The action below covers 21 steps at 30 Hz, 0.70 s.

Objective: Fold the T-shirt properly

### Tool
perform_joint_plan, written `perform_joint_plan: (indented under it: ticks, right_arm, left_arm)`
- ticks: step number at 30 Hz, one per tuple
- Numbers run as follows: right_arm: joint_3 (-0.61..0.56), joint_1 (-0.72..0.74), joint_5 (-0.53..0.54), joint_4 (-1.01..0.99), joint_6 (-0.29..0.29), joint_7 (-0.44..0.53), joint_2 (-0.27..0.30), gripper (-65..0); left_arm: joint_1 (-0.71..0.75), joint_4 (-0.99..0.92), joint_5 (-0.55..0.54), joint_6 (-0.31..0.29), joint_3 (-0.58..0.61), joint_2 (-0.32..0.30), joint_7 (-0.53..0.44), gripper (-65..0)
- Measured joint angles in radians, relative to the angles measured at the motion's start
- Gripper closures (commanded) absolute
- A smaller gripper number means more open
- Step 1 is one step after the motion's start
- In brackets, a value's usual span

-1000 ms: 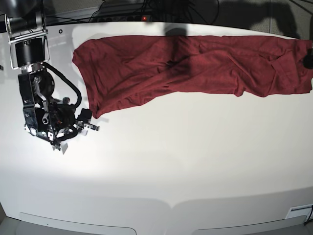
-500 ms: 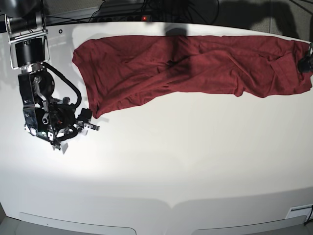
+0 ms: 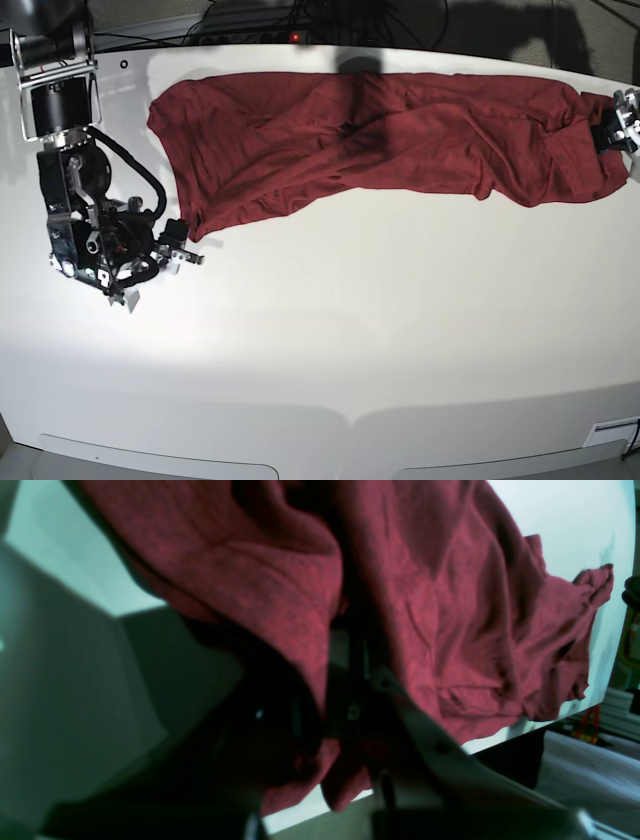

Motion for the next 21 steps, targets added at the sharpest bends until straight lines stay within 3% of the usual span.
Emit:
perform_joint_plan:
  ticks: [5, 9, 12, 16, 18, 21]
  right_arm:
    - [0.0, 0.0, 0.0, 0.0, 0.0, -0.003, 0.0, -32.1]
    - [0.0, 0.0, 0.0, 0.0, 0.0, -0.01, 0.0, -32.1]
    - [0.0, 0.0, 0.0, 0.0, 0.0, -0.01, 0.0, -32.1]
    - [0.0, 0.0, 0.0, 0.0, 0.0, -0.01, 0.0, -32.1]
    - [0.0, 0.0, 0.0, 0.0, 0.0, -0.011, 0.0, -32.1]
    - [0.0, -0.001, 0.001, 0.0, 0.0, -0.011, 0.0, -32.1]
  left_arm:
    - [0.006, -0.002, 0.038, 0.008, 0.005, -0.03, -0.122, 0.0]
    - [0.006, -0.005, 0.029, 0.018, 0.005, -0.098, -0.126, 0.0]
    - [0.006, -0.005, -0.048, 0.018, 0.005, -0.128, -0.092, 0.0]
    - [0.009, 0.014, -0.195, 0.018, 0.005, -0.138, 0.065, 0.0]
    - [0.02, 0.05, -0.197, 0.016, 0.005, -0.137, 0.141, 0.0]
    - [0.082, 0.145, -0.196, 0.017, 0.004, -0.109, 0.139, 0.0]
